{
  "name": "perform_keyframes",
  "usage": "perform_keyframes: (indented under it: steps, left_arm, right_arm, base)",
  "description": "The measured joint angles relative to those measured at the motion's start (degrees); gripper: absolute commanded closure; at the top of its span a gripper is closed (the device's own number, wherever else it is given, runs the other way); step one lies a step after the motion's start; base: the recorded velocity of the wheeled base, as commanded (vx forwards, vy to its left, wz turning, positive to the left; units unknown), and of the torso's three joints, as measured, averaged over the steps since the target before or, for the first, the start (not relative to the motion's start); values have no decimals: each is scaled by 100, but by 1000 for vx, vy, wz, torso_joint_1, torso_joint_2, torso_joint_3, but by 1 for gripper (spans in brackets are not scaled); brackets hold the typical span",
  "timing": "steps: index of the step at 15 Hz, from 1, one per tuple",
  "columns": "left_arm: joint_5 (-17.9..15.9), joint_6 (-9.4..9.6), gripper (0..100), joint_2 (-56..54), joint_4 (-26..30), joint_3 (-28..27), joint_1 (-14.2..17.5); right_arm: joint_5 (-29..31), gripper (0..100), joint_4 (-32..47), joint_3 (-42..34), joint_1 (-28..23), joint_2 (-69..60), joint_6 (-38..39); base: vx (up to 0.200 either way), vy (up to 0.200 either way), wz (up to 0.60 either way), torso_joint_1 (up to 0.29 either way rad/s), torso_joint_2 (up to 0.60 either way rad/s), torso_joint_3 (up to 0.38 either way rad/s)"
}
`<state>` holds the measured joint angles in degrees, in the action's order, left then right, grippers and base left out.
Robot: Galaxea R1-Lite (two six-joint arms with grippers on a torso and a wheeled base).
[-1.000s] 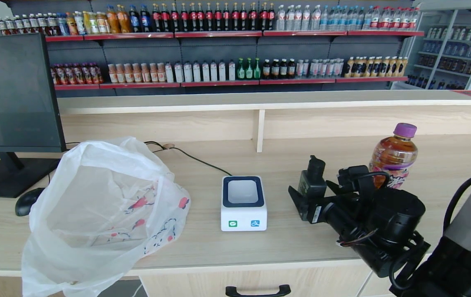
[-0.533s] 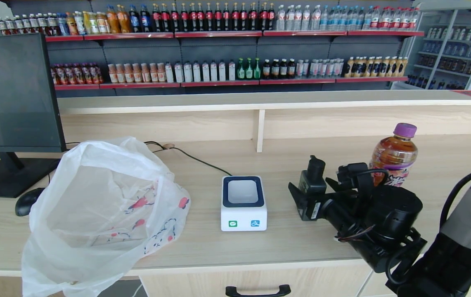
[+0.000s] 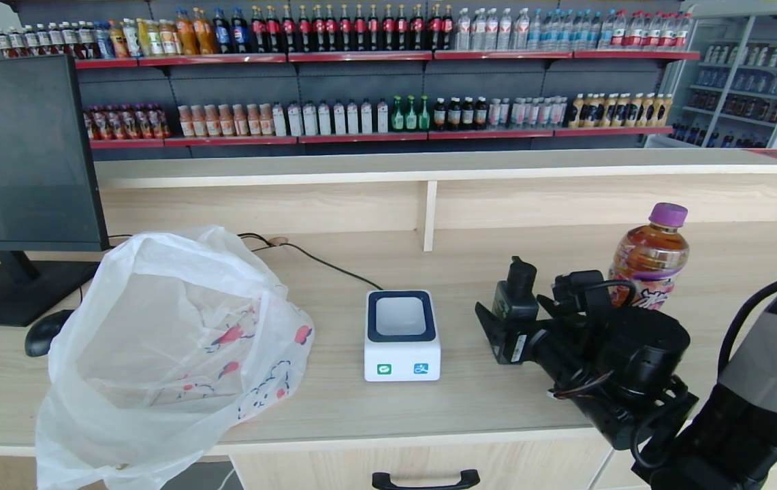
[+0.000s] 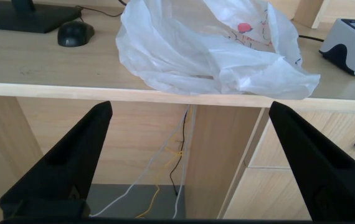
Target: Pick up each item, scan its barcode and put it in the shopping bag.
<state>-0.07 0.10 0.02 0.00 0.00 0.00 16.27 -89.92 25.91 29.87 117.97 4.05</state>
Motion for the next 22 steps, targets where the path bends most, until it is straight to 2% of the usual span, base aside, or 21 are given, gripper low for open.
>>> perform_keyframes:
  steps: [2,3,15,22]
  left_arm:
    - [0,0,0,0,0,0,0]
    - [2,0,0,0,0,0,0]
    - [-2,0,0,0,0,0,0]
    - [-2,0,0,0,0,0,0]
  right_arm:
    - [0,0,-2,6,0,13,2]
    - [-2,100,-2,6,0,20,-2]
    - [-2,100,4,2,-27,-60,0]
    - [-2,100,0,-236,-22,-791,2]
  base:
    - [0,0,0,0,0,0]
    - [0,0,0,0,0,0]
    - [0,0,0,0,0,0]
    - [0,0,0,0,0,0]
